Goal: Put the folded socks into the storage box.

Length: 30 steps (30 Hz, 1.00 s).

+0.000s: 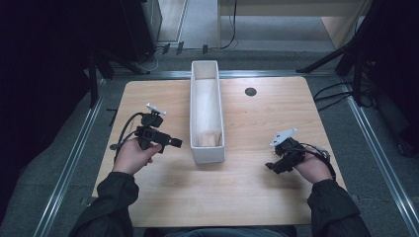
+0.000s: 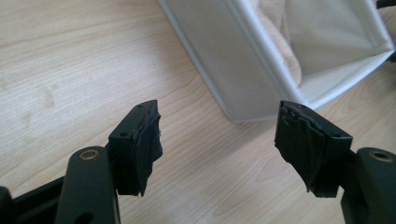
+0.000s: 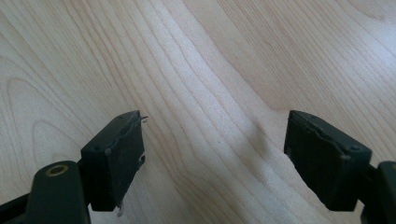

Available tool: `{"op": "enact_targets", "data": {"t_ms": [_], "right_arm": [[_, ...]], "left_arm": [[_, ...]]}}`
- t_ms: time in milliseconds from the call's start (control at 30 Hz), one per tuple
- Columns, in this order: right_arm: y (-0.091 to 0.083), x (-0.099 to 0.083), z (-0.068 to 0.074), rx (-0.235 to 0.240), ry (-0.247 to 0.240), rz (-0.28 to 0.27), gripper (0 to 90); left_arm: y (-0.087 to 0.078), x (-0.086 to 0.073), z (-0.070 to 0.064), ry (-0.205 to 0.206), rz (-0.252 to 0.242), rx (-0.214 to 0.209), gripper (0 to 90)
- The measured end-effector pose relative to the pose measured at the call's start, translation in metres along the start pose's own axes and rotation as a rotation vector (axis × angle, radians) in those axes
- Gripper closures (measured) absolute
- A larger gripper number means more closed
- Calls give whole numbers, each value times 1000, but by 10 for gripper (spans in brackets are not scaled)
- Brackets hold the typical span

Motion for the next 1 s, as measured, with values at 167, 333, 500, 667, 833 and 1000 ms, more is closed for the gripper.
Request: {"op": "enact_targets", "data": {"t_ms": [167, 333, 500, 667, 833, 1000], "right_arm": [[0, -1, -1, -5, -2, -5, 200], [0, -1, -1, -5, 2, -6, 200], [0, -1, -1, -6, 1, -8, 200], [-1, -2, -1, -4, 6, -5, 200], [-1, -1, -1, -1, 9, -7, 200], [-1, -1, -1, -1, 9, -10, 200]], "left_arm": [[12, -7, 9, 0, 13, -8, 287], [20, -12, 11, 42, 29, -13, 263], [24, -16, 17, 51, 29, -3, 259], [28, -23, 26, 39, 35, 17, 257], [30, -29, 34, 19, 28, 11, 255], [32, -38, 43, 4, 30, 10, 251]]}}
Point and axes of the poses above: each handheld gripper's, and its own axes: y roughly forward along the jaws, x roughly out of its top, z roughly to its left, the point moved 5 cm from there along y, roughly forward along the jaws, and after that the axes turned 9 degrees about z, right-handed, at the moved point
